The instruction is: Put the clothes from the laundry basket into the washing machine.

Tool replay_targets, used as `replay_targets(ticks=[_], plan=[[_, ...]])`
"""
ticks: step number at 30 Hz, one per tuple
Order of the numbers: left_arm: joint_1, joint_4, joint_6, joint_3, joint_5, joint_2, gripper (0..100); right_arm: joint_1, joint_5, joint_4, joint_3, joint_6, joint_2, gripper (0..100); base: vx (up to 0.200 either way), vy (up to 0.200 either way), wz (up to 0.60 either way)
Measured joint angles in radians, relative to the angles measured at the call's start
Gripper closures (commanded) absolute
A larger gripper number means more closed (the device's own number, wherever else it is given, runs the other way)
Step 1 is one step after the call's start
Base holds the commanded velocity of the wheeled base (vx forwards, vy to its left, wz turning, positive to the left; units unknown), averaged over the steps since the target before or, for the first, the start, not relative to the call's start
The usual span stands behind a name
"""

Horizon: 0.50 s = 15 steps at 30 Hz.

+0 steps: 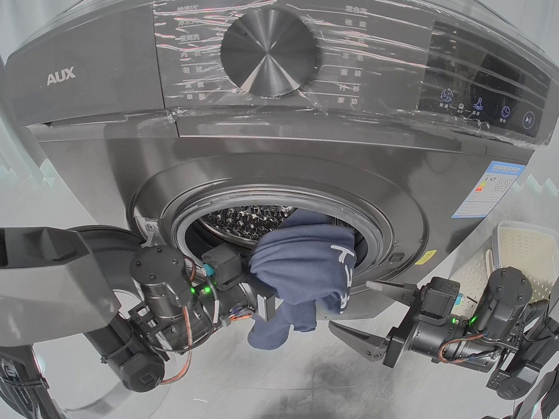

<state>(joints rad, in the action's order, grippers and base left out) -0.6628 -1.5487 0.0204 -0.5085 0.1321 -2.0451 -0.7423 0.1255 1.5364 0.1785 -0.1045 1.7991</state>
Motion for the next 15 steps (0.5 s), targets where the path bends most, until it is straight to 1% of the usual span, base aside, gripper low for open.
replay_targets(ticks=[8,11,15], plan=[[0.029,0.001,-0.041,-0.230,-0.014,-0.145,100,-0.007,0.000,-0.002,-0.015,0.000,-0.013,0,0.000,0.000,0.00],[0.035,0.002,-0.057,-0.318,-0.037,-0.196,100,-0.011,0.000,-0.002,-0.019,0.000,-0.016,0,0.000,0.000,0.00],[0.042,0.003,-0.070,-0.437,-0.073,-0.268,100,-0.021,-0.001,-0.003,-0.021,0.000,-0.018,0,0.000,0.000,0.00]])
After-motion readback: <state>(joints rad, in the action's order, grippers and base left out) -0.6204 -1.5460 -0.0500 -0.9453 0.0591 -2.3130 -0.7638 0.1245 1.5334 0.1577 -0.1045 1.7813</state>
